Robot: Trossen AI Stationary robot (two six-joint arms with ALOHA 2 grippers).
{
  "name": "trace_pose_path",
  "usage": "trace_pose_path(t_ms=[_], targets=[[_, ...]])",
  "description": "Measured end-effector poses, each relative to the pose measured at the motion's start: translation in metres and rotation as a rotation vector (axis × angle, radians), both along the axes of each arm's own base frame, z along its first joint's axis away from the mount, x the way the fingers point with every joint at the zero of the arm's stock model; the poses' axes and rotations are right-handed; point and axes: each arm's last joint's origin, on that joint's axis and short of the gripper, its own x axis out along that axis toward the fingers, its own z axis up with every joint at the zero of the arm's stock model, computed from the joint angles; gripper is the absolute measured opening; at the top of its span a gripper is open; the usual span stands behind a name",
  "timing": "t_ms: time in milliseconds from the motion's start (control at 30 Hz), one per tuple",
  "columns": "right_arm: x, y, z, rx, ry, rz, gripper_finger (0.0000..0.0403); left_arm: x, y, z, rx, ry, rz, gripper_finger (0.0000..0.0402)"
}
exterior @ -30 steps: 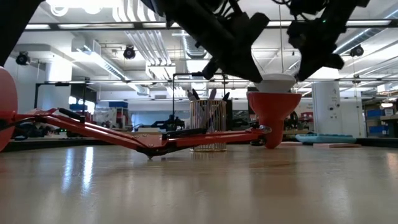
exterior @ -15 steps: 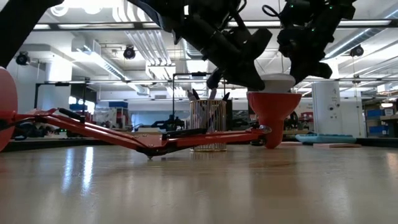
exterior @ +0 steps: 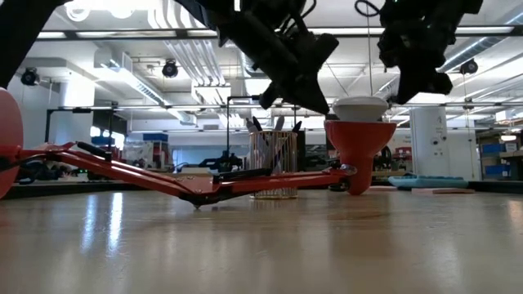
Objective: Screw lightbulb
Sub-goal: Insert the light bulb into the lamp
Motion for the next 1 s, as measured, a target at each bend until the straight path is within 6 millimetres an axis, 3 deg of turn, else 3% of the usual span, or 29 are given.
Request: trace_pose_path(t_ms=[133,433,800,1000], targets=[[0.006,-0.008,0.0,-0.13,0.018,-0.005,0.0,0.003,-0.007,-0.001,0.004,-0.019,-0.027,0.0],[0.025,-0.015,-0.008,-0.1,-0.02,0.051,0.0,0.006,-0.006,-0.003,0.006,-0.05,-0.027,0.0],[0.013,0.002,-0.004,0.049,-0.014,0.086,0.0,0.003,0.023,0.001,0.13,-0.048,0.136,0.0],[0.006,0.001,0.005,-0.042,0.026,0.029,0.0,-0.008,0.017,0.004,0.129,0.061,0.106,0.0]])
